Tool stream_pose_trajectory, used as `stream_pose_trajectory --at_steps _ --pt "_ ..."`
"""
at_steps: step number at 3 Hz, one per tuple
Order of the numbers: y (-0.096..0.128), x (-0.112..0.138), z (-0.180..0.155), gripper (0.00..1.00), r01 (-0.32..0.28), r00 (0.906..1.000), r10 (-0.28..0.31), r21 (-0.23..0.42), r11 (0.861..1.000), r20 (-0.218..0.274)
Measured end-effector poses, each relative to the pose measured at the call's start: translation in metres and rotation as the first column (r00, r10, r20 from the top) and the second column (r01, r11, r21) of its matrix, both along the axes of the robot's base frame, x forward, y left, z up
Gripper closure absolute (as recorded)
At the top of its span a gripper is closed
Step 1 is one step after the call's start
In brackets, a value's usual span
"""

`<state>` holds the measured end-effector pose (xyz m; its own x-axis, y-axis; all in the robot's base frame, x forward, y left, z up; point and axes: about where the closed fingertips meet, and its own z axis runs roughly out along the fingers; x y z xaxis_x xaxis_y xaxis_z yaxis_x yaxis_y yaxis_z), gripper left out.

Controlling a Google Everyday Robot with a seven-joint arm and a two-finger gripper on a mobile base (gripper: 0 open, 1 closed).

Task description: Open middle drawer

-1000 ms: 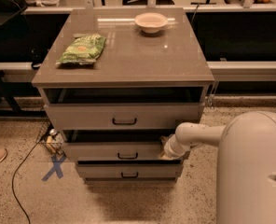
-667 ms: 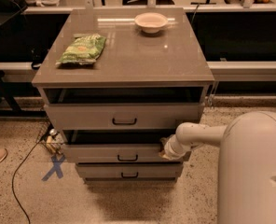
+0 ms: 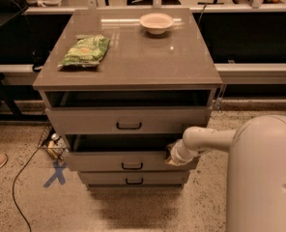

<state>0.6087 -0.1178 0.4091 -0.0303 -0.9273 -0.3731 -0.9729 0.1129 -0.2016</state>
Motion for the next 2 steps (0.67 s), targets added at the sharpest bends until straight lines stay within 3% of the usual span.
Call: stream_pose_trajectory --at_steps 1,2 --pt "-0.0038 -0.0181 -0.0048 1.0 0.002 0.9998 -0.002 -0.003 1.0 -0.02" --pt "-0.0038 -0.0182 0.0 1.0 0.002 0.9998 -0.002 -0.003 1.0 -0.02"
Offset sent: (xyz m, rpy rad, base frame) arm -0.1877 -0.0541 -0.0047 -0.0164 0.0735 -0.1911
